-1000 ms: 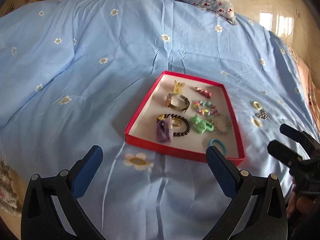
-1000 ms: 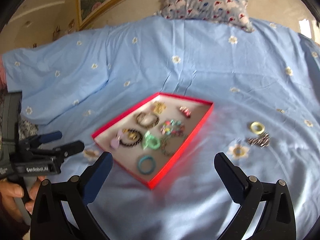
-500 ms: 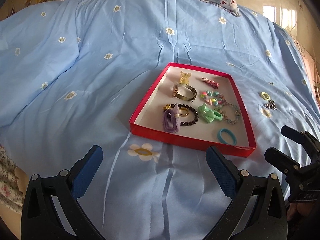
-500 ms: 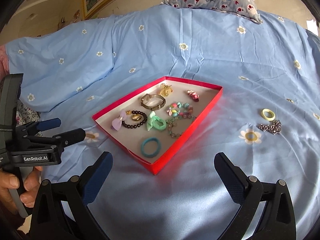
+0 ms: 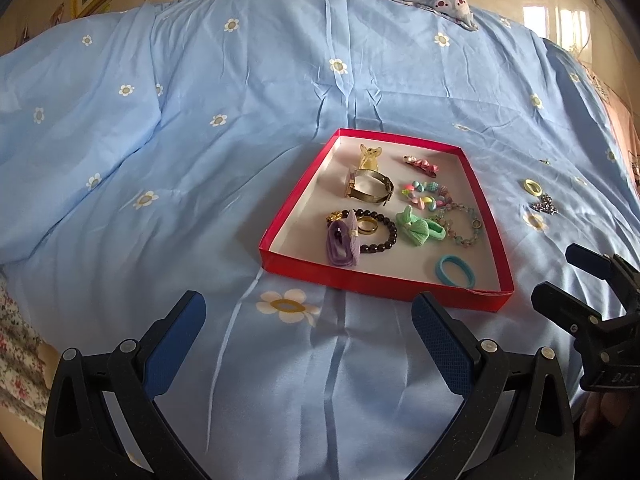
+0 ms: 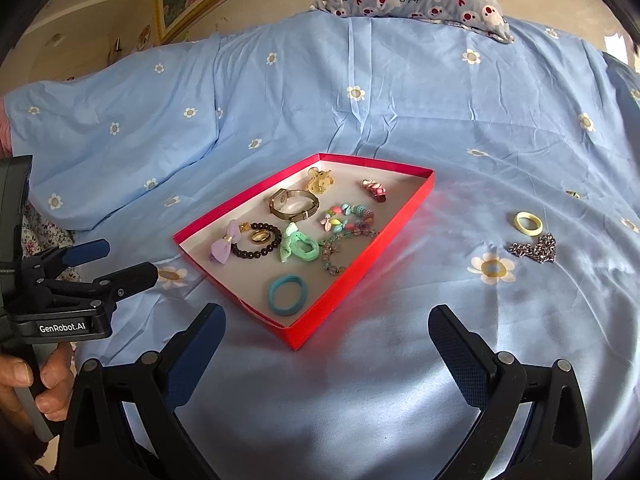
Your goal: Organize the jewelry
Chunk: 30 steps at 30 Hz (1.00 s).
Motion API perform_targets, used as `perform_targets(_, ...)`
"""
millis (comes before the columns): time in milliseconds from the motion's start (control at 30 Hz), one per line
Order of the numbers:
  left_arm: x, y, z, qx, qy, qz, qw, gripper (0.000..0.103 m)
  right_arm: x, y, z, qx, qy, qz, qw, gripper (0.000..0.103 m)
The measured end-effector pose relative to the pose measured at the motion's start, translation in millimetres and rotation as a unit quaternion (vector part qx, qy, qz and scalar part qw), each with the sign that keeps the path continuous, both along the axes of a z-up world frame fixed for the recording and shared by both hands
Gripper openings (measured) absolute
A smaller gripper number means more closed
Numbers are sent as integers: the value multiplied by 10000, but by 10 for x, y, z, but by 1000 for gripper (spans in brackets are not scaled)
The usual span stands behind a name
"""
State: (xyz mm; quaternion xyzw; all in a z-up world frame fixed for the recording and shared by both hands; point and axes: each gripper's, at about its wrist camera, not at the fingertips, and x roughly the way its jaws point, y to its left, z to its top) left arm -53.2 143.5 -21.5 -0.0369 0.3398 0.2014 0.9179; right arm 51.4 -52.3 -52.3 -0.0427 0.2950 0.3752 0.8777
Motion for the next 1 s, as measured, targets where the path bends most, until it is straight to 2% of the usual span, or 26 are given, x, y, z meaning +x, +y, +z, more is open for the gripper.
perform_targets(1000,6,-48,17,48,0,-99,9999,103,-15,22,23,-11,-27,46,10000,102)
